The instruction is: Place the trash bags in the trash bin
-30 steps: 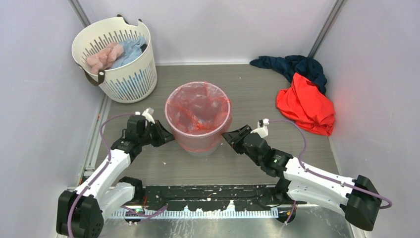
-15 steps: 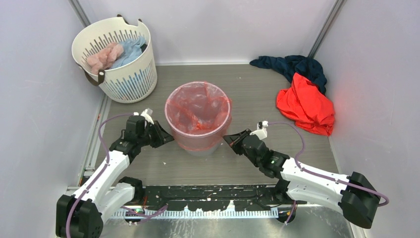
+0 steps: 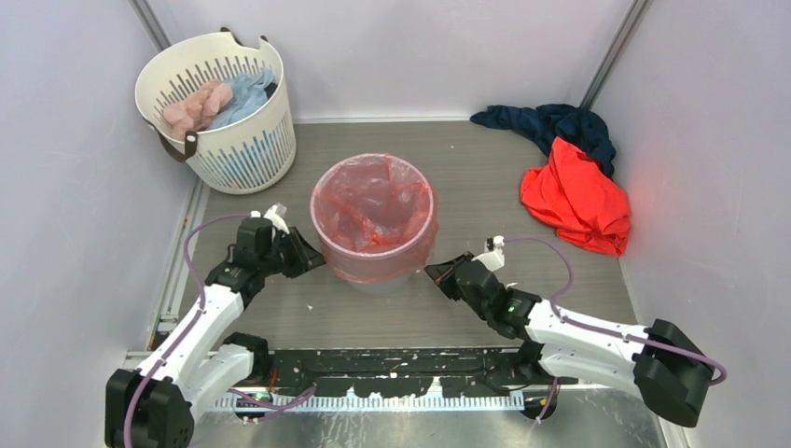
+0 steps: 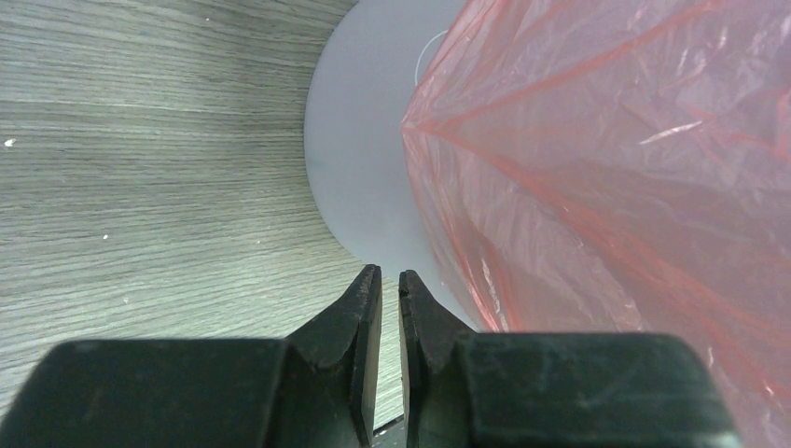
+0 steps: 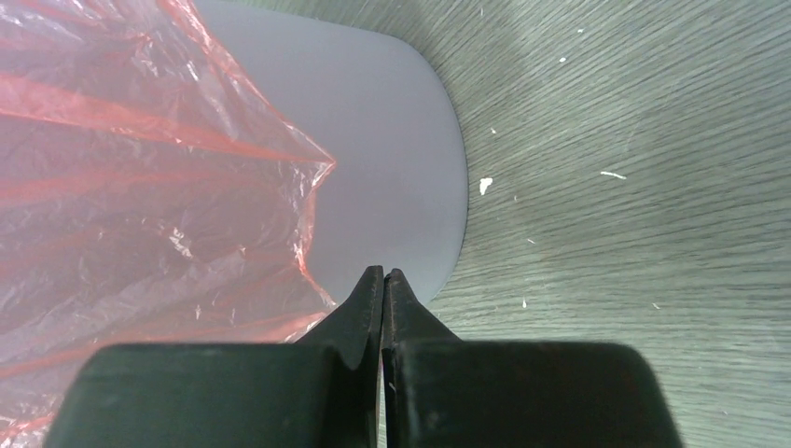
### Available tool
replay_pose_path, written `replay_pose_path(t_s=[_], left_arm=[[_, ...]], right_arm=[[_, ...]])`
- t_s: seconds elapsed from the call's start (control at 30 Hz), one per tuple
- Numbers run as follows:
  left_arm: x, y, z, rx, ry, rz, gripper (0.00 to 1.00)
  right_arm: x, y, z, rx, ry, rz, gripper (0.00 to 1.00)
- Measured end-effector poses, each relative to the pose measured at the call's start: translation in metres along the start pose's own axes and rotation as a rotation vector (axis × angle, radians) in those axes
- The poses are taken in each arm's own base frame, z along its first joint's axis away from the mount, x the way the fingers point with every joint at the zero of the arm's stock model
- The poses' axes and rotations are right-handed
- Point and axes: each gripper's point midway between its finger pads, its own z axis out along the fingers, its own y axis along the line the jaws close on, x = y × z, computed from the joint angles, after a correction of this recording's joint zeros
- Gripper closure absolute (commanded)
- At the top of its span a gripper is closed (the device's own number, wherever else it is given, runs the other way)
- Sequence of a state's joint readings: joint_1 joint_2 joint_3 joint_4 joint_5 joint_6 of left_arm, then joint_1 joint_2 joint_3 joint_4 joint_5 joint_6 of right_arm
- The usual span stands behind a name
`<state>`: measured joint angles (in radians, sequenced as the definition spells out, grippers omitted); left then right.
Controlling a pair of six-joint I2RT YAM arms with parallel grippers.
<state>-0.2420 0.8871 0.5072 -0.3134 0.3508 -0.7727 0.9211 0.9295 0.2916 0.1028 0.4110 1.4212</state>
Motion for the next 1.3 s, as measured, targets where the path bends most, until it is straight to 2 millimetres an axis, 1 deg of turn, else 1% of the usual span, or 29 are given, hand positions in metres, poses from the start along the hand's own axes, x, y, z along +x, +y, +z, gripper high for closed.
replay_pose_path(t_s=[0.1,0.13,0.17,0.2,0.23,0.37,0.5,0.63,0.77,0.9,1.0,1.13,1.3], left_arm=[[-0.001,-0.001,-0.001,0.006,-0.006,0.004,0.86],[-0.001,-0.002,-0.002,0.008,-0.009,0.005,0.86],[-0.001,-0.002,-0.003,0.01,-0.011,0.006,0.86],[-0.001,-0.002,-0.003,0.012,-0.014,0.007,0.86],[-0.001,-0.003,-0.005,0.015,-0.016,0.008,0.86],[0.001,-0.008,-0.017,0.035,-0.039,0.019,0.86],[0.007,-0.008,-0.029,0.038,-0.042,0.02,0.84],[0.011,-0.007,-0.034,0.032,-0.034,0.01,0.84],[0.014,-0.007,-0.034,0.027,-0.016,-0.001,0.84],[0.013,-0.013,-0.037,0.045,-0.013,-0.015,0.84],[0.01,-0.021,-0.04,0.068,-0.022,-0.017,0.84],[0.007,-0.028,-0.043,0.093,-0.031,-0.03,0.84],[0.005,-0.033,-0.043,0.116,-0.032,-0.046,0.84]], right_arm=[[-0.003,0.003,-0.005,-0.013,-0.004,0.005,0.98],[-0.004,0.006,-0.007,-0.023,-0.006,0.007,0.91],[-0.007,0.01,-0.011,-0.04,-0.007,0.013,0.78],[-0.008,0.013,-0.014,-0.05,-0.008,0.017,0.71],[-0.009,0.016,-0.018,-0.063,-0.006,0.02,0.67],[-0.012,0.02,-0.032,-0.081,0.009,0.011,0.58],[-0.012,0.032,-0.042,-0.098,0.028,0.003,0.52],[-0.007,0.042,-0.04,-0.095,0.049,-0.007,0.5],[0.008,0.048,-0.027,-0.058,0.087,-0.037,0.5],[0.025,0.051,-0.019,-0.036,0.118,-0.067,0.5],[0.033,0.056,-0.016,-0.04,0.114,-0.071,0.5],[0.04,0.06,-0.017,-0.053,0.086,-0.056,0.54],[0.043,0.059,-0.011,-0.042,0.032,-0.041,0.59]])
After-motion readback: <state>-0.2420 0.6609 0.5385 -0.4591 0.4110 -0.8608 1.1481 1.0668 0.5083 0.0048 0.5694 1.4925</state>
